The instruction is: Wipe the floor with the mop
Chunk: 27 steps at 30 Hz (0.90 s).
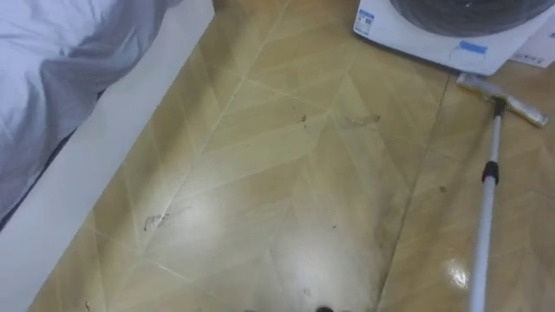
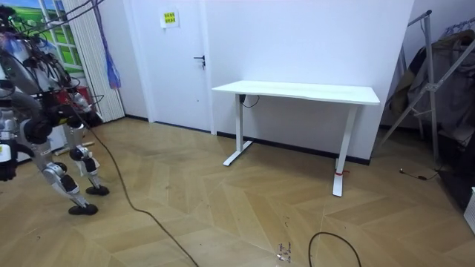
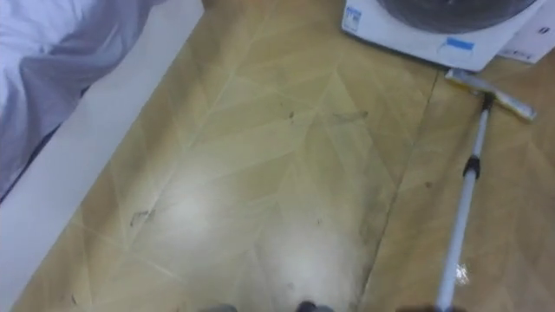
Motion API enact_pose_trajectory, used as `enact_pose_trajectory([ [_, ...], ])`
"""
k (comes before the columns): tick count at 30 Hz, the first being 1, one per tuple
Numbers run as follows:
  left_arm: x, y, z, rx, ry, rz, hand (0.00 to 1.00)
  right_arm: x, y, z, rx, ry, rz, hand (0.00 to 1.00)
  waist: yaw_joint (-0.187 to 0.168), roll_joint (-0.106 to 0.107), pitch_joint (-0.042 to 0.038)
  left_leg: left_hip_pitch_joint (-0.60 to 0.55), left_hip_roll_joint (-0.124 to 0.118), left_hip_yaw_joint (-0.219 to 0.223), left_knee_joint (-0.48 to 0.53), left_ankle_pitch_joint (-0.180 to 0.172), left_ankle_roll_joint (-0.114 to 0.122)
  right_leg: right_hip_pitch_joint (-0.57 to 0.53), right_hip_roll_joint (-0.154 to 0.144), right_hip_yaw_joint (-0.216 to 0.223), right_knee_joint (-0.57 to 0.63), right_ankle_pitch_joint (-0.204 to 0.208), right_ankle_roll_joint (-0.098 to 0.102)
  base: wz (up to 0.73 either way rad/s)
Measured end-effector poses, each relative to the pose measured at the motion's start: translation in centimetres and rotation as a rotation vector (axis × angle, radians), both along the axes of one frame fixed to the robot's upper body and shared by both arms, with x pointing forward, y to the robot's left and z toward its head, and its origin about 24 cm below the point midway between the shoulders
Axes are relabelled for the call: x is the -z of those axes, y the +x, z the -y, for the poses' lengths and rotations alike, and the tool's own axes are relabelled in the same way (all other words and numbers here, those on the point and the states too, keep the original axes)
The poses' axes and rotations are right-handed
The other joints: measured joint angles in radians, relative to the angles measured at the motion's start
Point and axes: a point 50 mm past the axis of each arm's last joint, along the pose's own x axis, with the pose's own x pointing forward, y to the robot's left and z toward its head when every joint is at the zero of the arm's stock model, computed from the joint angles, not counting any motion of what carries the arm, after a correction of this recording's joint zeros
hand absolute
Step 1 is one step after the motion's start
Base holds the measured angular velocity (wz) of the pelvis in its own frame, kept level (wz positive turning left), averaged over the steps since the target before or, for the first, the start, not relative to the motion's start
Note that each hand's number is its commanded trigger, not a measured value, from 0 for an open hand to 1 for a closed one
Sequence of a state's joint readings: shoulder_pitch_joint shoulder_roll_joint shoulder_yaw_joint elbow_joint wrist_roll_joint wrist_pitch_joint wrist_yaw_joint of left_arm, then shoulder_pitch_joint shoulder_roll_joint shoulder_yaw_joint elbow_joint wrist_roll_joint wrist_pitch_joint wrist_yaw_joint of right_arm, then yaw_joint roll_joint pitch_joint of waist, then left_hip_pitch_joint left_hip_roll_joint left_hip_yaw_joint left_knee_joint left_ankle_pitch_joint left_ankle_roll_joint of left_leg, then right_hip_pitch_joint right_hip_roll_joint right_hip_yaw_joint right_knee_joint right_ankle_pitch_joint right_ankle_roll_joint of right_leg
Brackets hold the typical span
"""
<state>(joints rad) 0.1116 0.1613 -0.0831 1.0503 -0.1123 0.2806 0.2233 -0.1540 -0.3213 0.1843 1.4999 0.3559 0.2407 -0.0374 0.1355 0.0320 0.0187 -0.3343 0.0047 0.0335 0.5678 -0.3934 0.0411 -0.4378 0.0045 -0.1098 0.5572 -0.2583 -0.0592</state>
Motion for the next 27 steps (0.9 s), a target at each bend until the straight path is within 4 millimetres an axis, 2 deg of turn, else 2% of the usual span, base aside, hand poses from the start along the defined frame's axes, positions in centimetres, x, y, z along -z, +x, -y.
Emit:
enact_pose_trajectory([
  [2,0.2,-1.2,0.3,-0.006,-0.003,-0.039,0.0,0.2,-3.9,0.4,-0.064,-0.041,-0.141,1.0,-0.027,0.008,-0.0076,0.11,-0.005,0.009,-0.12,0.035,0.005,0.089,-0.004,0.008,-0.077,0.018,0.008,-0.09],
  [4,0.4,-2.4,0.2,-0.023,-0.003,-0.071,0.0,0.4,-5.9,0.2,-0.101,-0.043,-0.21,1.0,-0.037,0.01,-0.0155,0.178,-0.005,0.022,-0.189,0.052,0.003,0.135,0.003,0.023,-0.111,0.021,0.009,-0.25],
  [6,0.4,-2.9,0.0,-0.026,0.008,-0.083,0.0,0.6,-7.0,-0.4,-0.141,-0.027,-0.253,1.0,-0.062,0.005,-0.0164,0.234,-0.007,0.034,-0.239,0.065,-0.002,0.172,0.008,0.027,-0.133,0.021,0.008,-0.18],
  [8,0.3,-3.3,-0.1,-0.017,0.021,-0.102,0.0,1.0,-8.1,-1.3,-0.166,-0.001,-0.284,1.0,-0.087,-0.008,-0.0171,0.291,-0.003,0.046,-0.269,0.076,-0.009,0.219,0.019,0.03,-0.166,0.023,0.004,-0.1],
  [11,0.3,-3.7,-0.4,-0.038,0.027,-0.112,0.0,1.4,-8.4,-2.4,-0.192,0.036,-0.29,1.0,-0.105,-0.036,-0.016,0.362,0.006,0.048,-0.312,0.087,-0.019,0.28,0.034,0.038,-0.205,0.027,-0.002,-0.09],
  [15,0.3,-4.0,-0.3,-0.049,0.035,-0.122,0.0,1.7,-8.5,-3.3,-0.193,0.08,-0.297,1.0,-0.103,-0.063,-0.017,0.414,0.014,0.05,-0.338,0.09,-0.022,0.33,0.047,0.044,-0.234,0.029,-0.005,-0.06],
  [18,0.3,-4.1,-0.3,-0.055,0.036,-0.13,0.0,2.0,-8.7,-4.6,-0.187,0.13,-0.308,1.0,-0.104,-0.084,-0.014,0.459,0.019,0.047,-0.347,0.09,-0.022,0.386,0.05,0.037,-0.257,0.028,-0.005,0.08],
  [22,0.3,-4.2,-0.4,-0.057,0.039,-0.133,0.0,2.1,-8.4,-4.8,-0.193,0.15,-0.303,1.0,-0.104,-0.086,-0.0142,0.48,0.018,0.047,-0.347,0.09,-0.022,0.418,0.048,0.037,-0.273,0.03,-0.003,0.01],
  [25,0.3,-4.3,-0.5,-0.056,0.038,-0.138,0.0,2.1,-8.0,-4.8,-0.19,0.157,-0.284,1.0,-0.104,-0.078,-0.0151,0.49,0.017,0.047,-0.347,0.09,-0.022,0.431,0.049,0.042,-0.284,0.035,0.001,-0.05],
  [27,0.2,-4.4,-0.7,-0.052,0.041,-0.142,0.0,2.1,-7.8,-4.7,-0.191,0.157,-0.276,1.0,-0.104,-0.073,-0.0129,0.499,0.017,0.046,-0.348,0.09,-0.022,0.436,0.05,0.046,-0.287,0.037,0.002,-0.06],
])
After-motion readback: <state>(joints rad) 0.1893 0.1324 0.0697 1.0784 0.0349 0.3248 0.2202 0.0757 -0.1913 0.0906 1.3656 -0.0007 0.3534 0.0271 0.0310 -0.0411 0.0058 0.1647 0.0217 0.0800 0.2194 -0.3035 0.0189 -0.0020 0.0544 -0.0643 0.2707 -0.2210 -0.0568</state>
